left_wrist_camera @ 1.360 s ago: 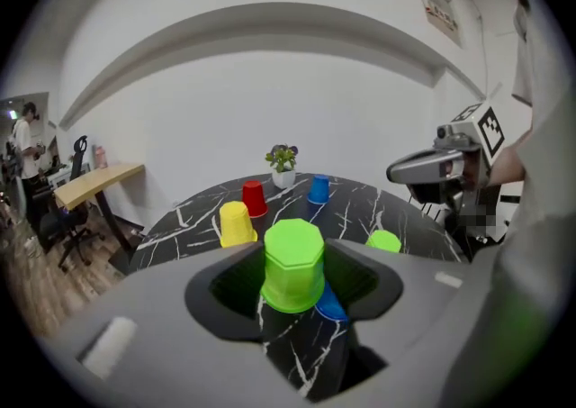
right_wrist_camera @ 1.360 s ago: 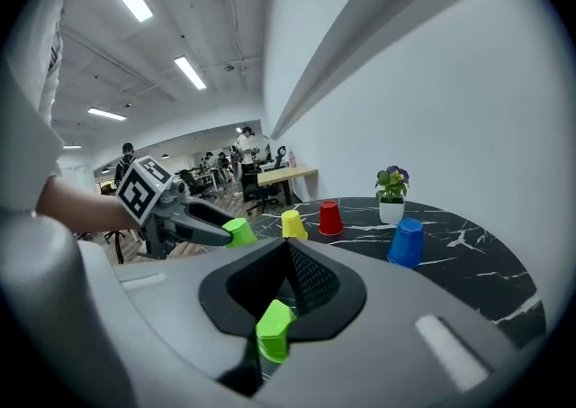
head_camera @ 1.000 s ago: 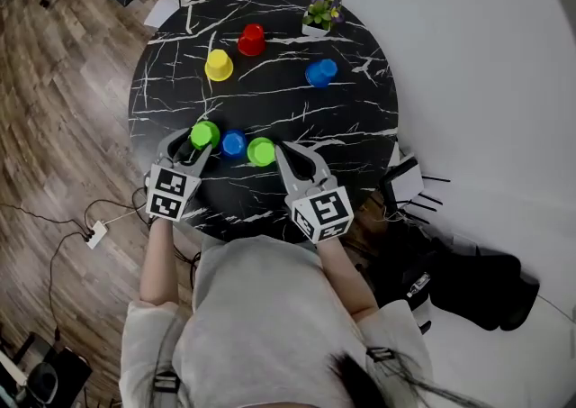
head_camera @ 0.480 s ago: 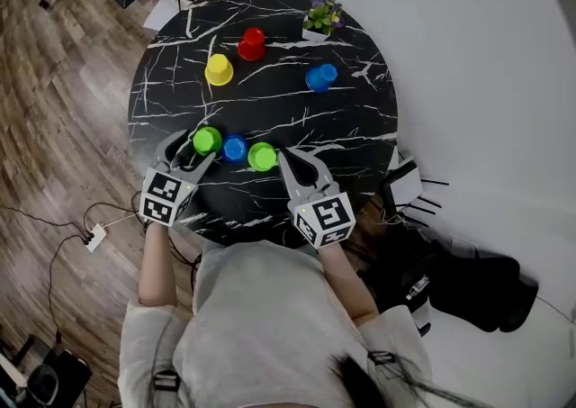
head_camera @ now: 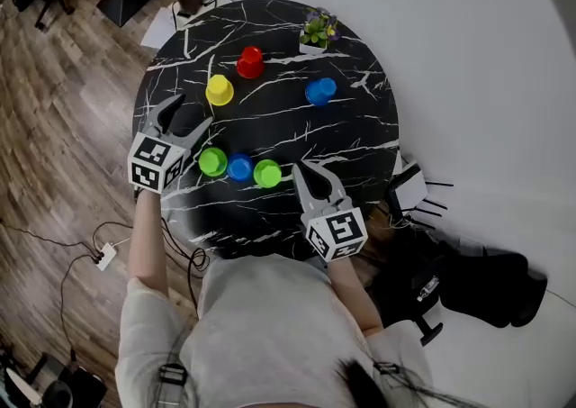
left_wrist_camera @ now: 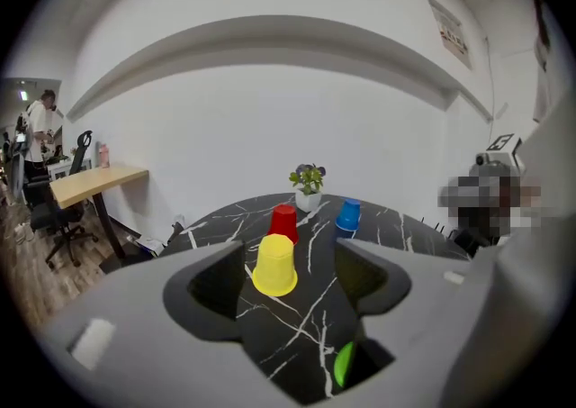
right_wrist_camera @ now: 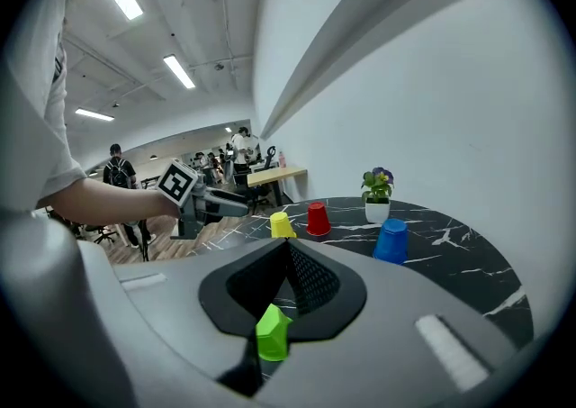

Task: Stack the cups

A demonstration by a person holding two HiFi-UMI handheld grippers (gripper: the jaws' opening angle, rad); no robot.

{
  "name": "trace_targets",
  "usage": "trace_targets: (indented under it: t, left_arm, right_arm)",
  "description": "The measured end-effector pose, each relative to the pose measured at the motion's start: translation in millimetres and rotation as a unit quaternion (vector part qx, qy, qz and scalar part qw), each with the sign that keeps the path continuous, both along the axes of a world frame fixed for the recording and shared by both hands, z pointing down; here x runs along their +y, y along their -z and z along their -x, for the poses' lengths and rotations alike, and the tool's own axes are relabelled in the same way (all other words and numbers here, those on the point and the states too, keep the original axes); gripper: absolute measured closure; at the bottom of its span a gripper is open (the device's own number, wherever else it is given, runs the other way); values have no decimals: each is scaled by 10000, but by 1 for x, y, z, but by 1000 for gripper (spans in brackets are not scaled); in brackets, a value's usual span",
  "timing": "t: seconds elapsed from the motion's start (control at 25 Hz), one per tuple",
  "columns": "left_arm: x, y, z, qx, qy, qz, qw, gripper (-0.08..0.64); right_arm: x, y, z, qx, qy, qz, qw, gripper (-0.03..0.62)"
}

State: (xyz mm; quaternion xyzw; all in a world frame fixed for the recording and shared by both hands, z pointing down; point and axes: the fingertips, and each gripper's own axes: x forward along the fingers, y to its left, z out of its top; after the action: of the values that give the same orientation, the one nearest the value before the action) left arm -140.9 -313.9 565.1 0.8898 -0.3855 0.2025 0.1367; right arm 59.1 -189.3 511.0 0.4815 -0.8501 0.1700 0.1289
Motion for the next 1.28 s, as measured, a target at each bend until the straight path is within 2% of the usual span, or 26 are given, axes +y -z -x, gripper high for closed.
trace_targets:
  t: [0.28, 0.48, 0.56, 0.72, 0.88, 1.08, 1.28]
  left_arm:
    - [-42, -58, -21, -339, -303, 371, 9983, 216]
    - [-59, -83, -28, -380, -272, 488, 9977, 220]
    - [-61, -84, -26, -366, -192, 493, 9979, 300]
    - [-57, -65, -18, -327, -121, 333, 9988, 313]
    - [-33, -31, -7, -262, 26, 143, 9996, 316]
    - [14, 16, -3, 68, 291, -75, 9995, 318]
    - [65, 37, -11, 63, 417, -183, 9989, 317]
  right_arm:
    - [-3, -4, -24, 125, -537, 137, 9984, 589]
    - [-2, -14, -27, 204, -711, 282, 9969, 589]
    - [-3, -16, -25, 208, -730, 301, 9967, 589]
    - [-7, -14, -20, 151, -645, 250, 9975, 589]
    - [-8, -11, -8, 50, -345, 168, 9992, 589]
    - [-8, -1, 4, -56, 82, -18, 9999, 589]
    - [-3, 8, 8, -140, 389, -167, 9990, 589]
